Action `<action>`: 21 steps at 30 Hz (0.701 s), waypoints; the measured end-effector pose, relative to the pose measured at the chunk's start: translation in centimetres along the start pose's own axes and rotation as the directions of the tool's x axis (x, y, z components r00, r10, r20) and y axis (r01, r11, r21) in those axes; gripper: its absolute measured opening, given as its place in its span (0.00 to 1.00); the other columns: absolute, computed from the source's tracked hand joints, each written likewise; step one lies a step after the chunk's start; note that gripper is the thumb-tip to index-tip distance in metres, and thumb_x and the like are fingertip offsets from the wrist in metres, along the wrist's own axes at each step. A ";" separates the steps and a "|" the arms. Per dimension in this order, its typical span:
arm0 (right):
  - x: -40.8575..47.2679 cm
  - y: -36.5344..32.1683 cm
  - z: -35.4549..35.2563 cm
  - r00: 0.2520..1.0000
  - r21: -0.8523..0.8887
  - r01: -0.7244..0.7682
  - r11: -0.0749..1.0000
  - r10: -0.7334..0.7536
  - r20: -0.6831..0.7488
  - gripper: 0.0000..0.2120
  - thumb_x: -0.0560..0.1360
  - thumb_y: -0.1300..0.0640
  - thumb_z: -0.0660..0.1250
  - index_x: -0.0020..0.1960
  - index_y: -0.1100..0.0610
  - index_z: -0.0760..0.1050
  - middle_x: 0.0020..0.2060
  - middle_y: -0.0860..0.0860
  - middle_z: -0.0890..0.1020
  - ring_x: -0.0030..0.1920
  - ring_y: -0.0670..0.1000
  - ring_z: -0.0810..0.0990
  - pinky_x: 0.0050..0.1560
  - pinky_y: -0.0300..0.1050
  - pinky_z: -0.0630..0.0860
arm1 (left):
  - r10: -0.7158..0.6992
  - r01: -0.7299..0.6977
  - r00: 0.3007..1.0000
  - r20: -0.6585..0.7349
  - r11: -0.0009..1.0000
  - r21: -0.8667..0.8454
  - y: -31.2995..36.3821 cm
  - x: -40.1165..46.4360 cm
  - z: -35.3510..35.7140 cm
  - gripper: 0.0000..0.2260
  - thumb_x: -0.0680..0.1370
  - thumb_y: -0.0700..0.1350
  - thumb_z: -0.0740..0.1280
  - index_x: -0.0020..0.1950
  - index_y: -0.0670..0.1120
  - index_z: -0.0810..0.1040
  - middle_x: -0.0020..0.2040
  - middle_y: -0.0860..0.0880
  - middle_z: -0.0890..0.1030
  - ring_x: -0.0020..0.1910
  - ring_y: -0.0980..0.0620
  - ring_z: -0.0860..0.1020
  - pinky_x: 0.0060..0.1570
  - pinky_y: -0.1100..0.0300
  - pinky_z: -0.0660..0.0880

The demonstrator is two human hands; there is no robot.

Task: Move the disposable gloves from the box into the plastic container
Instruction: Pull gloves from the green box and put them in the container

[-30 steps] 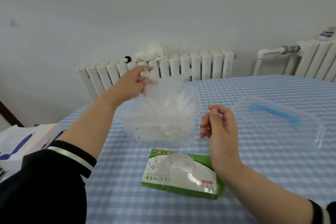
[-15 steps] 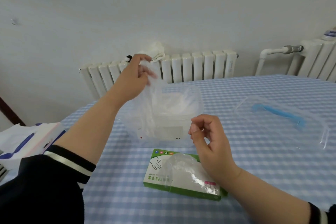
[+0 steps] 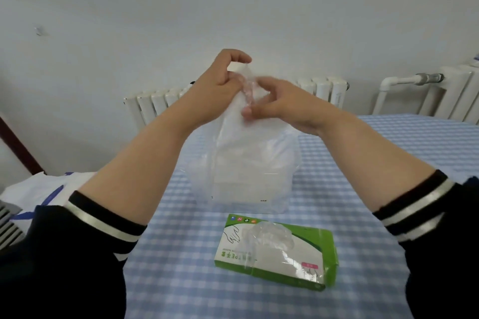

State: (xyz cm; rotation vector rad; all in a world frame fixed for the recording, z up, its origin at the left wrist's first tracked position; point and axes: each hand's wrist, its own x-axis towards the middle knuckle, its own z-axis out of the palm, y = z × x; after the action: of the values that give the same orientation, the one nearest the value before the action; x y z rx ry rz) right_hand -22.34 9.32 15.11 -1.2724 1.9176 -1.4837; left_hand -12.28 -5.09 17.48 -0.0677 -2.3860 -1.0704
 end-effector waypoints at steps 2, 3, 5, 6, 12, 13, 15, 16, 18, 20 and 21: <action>0.5 0.3 -0.3 0.993 -0.002 -0.088 0.996 0.088 0.083 0.25 0.69 0.60 0.76 0.64 0.58 0.72 0.40 0.54 0.85 0.43 0.53 0.83 0.53 0.46 0.79 | -0.038 0.046 0.992 -0.123 0.997 0.063 -1.5 0.6 -0.4 0.15 0.80 0.36 0.53 0.63 0.51 0.66 0.39 0.53 0.83 0.29 0.63 0.72 0.36 0.65 0.68; 0.8 0.6 -0.5 0.988 -0.001 -0.129 0.992 0.129 0.080 0.22 0.70 0.62 0.75 0.62 0.57 0.74 0.38 0.53 0.85 0.40 0.52 0.83 0.49 0.45 0.80 | -0.064 0.082 0.983 -0.172 0.992 0.101 -2.3 0.8 -0.7 0.16 0.79 0.35 0.53 0.63 0.51 0.65 0.38 0.53 0.82 0.26 0.62 0.68 0.31 0.66 0.66; 1.4 1.6 -1.3 0.977 0.018 -0.211 0.977 0.211 0.011 0.19 0.71 0.63 0.74 0.60 0.56 0.76 0.38 0.52 0.85 0.40 0.51 0.81 0.49 0.46 0.82 | -0.137 0.172 0.972 -0.193 0.968 0.181 -3.9 0.9 -1.0 0.19 0.77 0.32 0.51 0.62 0.51 0.64 0.38 0.53 0.82 0.23 0.61 0.67 0.26 0.67 0.65; 1.7 2.1 -1.6 0.968 0.023 -0.250 0.968 0.250 -0.027 0.19 0.71 0.63 0.74 0.60 0.56 0.76 0.38 0.52 0.84 0.40 0.51 0.80 0.48 0.46 0.82 | -0.179 0.215 0.968 -0.176 0.953 0.211 -4.9 0.8 -1.0 0.20 0.76 0.31 0.51 0.61 0.51 0.63 0.39 0.52 0.81 0.25 0.59 0.68 0.25 0.67 0.65; 2.5 4.7 -2.1 0.902 -0.241 -0.394 0.887 0.322 -0.289 0.19 0.74 0.56 0.73 0.63 0.56 0.73 0.46 0.53 0.82 0.39 0.49 0.78 0.47 0.47 0.81 | -0.315 0.327 0.943 -0.104 0.827 0.458 -8.6 -0.2 0.5 0.17 0.76 0.31 0.52 0.60 0.48 0.61 0.50 0.38 0.80 0.36 0.45 0.72 0.34 0.53 0.68; 2.4 5.1 -2.0 0.887 -0.386 -0.428 0.817 0.297 -0.353 0.21 0.74 0.54 0.72 0.65 0.56 0.71 0.50 0.53 0.80 0.46 0.52 0.79 0.52 0.50 0.79 | -0.330 0.333 0.939 -0.097 0.804 0.493 -8.9 -0.3 0.9 0.17 0.76 0.31 0.53 0.60 0.47 0.61 0.51 0.37 0.80 0.37 0.45 0.72 0.35 0.52 0.68; 3.1 5.5 -0.8 0.887 -0.694 -0.441 0.569 0.156 -0.435 0.24 0.76 0.51 0.69 0.69 0.55 0.68 0.60 0.54 0.75 0.60 0.57 0.75 0.59 0.52 0.73 | -0.386 0.374 0.918 -0.088 0.774 0.510 -10.5 -0.3 1.0 0.16 0.75 0.30 0.52 0.57 0.47 0.62 0.51 0.37 0.80 0.38 0.45 0.72 0.35 0.53 0.68; 3.0 5.3 -0.5 0.892 -0.766 -0.406 0.499 0.033 -0.452 0.23 0.77 0.51 0.67 0.69 0.55 0.67 0.63 0.55 0.73 0.63 0.58 0.71 0.59 0.52 0.70 | -0.392 0.376 0.916 -0.081 0.771 0.514 -11.0 -0.1 1.1 0.16 0.75 0.29 0.52 0.56 0.47 0.62 0.49 0.38 0.80 0.37 0.45 0.71 0.34 0.53 0.67; 2.6 4.2 0.3 0.905 -0.789 -0.292 0.541 -0.110 -0.411 0.19 0.78 0.50 0.65 0.66 0.54 0.69 0.62 0.53 0.73 0.62 0.56 0.71 0.56 0.49 0.69 | -0.404 0.369 0.913 -0.055 0.761 0.534 -11.3 0.1 1.6 0.14 0.75 0.29 0.52 0.53 0.46 0.64 0.41 0.41 0.76 0.34 0.47 0.69 0.31 0.54 0.65; 2.6 2.9 1.1 0.957 -0.725 -0.186 0.663 -0.043 -0.285 0.16 0.77 0.48 0.67 0.62 0.51 0.72 0.58 0.49 0.76 0.55 0.51 0.75 0.51 0.45 0.70 | -0.414 0.361 0.909 -0.043 0.734 0.576 -11.0 0.2 1.9 0.13 0.76 0.30 0.53 0.53 0.45 0.65 0.37 0.46 0.72 0.32 0.49 0.67 0.29 0.56 0.65; 2.6 2.5 1.7 0.983 -0.713 -0.172 0.680 0.065 -0.174 0.16 0.76 0.46 0.67 0.61 0.51 0.73 0.57 0.48 0.77 0.54 0.49 0.75 0.51 0.44 0.70 | -0.422 0.358 0.906 -0.038 0.714 0.601 -10.9 0.2 2.0 0.12 0.76 0.30 0.53 0.54 0.44 0.67 0.39 0.46 0.71 0.32 0.49 0.68 0.31 0.56 0.66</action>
State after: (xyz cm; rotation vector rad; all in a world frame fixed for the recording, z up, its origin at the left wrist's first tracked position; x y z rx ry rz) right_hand -23.38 6.23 12.74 -1.3111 2.7786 -0.7326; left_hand -16.03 -11.19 9.04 0.6542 -2.7962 -0.4165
